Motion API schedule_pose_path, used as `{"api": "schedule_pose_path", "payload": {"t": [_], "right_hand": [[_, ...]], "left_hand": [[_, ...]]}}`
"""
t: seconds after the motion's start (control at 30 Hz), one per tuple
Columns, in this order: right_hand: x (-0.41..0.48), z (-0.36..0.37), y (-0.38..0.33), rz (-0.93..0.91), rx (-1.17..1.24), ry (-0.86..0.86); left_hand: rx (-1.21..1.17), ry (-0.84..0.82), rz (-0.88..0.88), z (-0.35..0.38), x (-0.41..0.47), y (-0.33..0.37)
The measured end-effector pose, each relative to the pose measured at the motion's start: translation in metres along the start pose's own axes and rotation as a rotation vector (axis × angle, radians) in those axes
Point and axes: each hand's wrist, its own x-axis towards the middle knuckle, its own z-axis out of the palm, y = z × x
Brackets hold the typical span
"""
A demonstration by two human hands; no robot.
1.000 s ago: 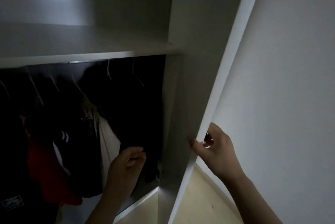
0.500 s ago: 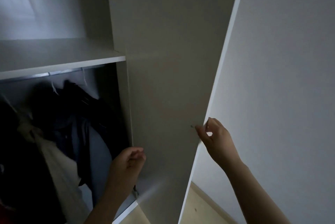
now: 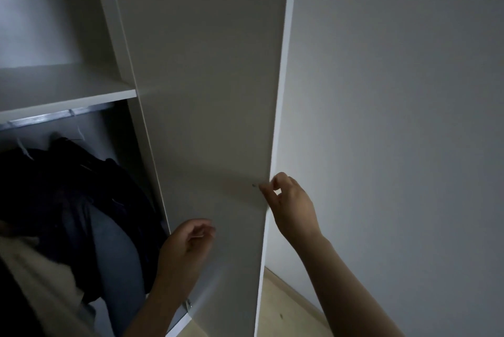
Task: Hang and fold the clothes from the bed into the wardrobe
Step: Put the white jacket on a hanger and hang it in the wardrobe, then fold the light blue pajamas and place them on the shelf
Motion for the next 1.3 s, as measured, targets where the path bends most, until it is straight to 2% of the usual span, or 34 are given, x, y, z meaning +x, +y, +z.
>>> {"api": "schedule_pose_path", "payload": {"t": [0.23,0.43,0.63,0.83,1.0,1.3], "right_hand": [[-0.052,-0.029,0.014,0.245,0.025,0.095],[-0.127,-0.047,0.022,0.484,0.031,0.283],[-0.233,-0.064,0.021,0.704,-0.055,0.43],[-0.346,-0.113,0.001,0.909,-0.149,0.639],[-0.436,-0.163,-0.022,1.019,-0.198,0.808],[-0.619,-0.245,-0.058,1.165,-0.316,0.954]], "left_hand": [[-0.027,-0.182,0.068,0.011,0.008,0.002],[-0.019,-0.461,0.115,0.026,-0.002,-0.003],[-0.011,-0.755,0.126,0.055,-0.052,-0.013],[-0.037,-1.066,0.169,0.096,-0.145,0.004],[-0.036,-1.235,0.282,0.123,-0.233,0.025],[-0.105,-1.546,0.336,0.15,-0.438,0.05]]}}
